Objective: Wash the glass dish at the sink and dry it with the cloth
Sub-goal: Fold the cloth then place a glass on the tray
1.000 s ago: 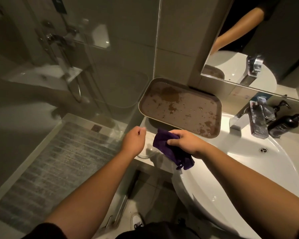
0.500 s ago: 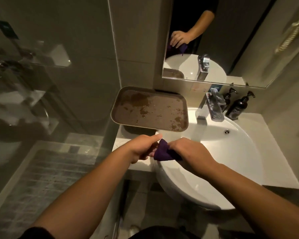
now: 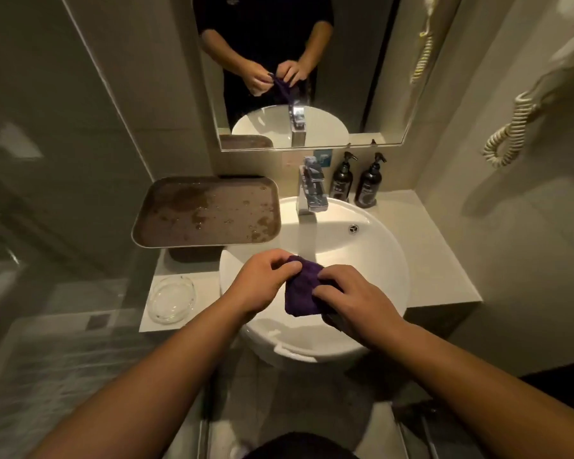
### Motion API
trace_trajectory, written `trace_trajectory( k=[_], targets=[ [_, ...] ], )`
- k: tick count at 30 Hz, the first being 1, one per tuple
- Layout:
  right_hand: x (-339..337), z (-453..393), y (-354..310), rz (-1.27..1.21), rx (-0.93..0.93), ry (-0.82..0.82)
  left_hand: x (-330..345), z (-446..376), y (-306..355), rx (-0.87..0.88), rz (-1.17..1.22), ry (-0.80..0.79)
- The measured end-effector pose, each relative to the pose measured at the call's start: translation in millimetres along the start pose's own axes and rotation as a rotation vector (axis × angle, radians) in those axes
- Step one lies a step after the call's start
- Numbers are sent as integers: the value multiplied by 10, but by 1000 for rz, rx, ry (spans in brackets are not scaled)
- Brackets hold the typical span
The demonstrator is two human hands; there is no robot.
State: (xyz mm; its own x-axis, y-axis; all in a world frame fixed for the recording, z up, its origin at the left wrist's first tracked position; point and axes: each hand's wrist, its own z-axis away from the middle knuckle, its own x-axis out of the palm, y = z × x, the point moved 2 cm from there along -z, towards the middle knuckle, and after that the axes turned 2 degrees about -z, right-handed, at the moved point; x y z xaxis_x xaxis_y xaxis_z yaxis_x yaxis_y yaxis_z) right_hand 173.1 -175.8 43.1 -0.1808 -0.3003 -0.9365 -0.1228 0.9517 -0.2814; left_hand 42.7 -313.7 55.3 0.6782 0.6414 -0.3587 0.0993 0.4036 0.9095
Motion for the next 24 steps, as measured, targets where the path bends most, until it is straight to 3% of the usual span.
trace_trajectory(
  k=[8,12,14,16,19,24],
  targets=[
    [-426,835,413,-529,196,-41,673,440,419,258,-189,-214],
    [-548,839,440,-688,256,-317,798,696,535,336,-289,-322],
    [-536,825,387,-685,194,-448,791,803,524,322,-291,-320],
    [-481,825,326,-581,120,-478,739,902,480,310,-285,-309],
    [-360,903,285,-458,51,-435,628,1050,333,279,-276,-257],
    [-133,1173,283,-472,151,-356,457,1226,-119,154,-227,-124]
  ],
)
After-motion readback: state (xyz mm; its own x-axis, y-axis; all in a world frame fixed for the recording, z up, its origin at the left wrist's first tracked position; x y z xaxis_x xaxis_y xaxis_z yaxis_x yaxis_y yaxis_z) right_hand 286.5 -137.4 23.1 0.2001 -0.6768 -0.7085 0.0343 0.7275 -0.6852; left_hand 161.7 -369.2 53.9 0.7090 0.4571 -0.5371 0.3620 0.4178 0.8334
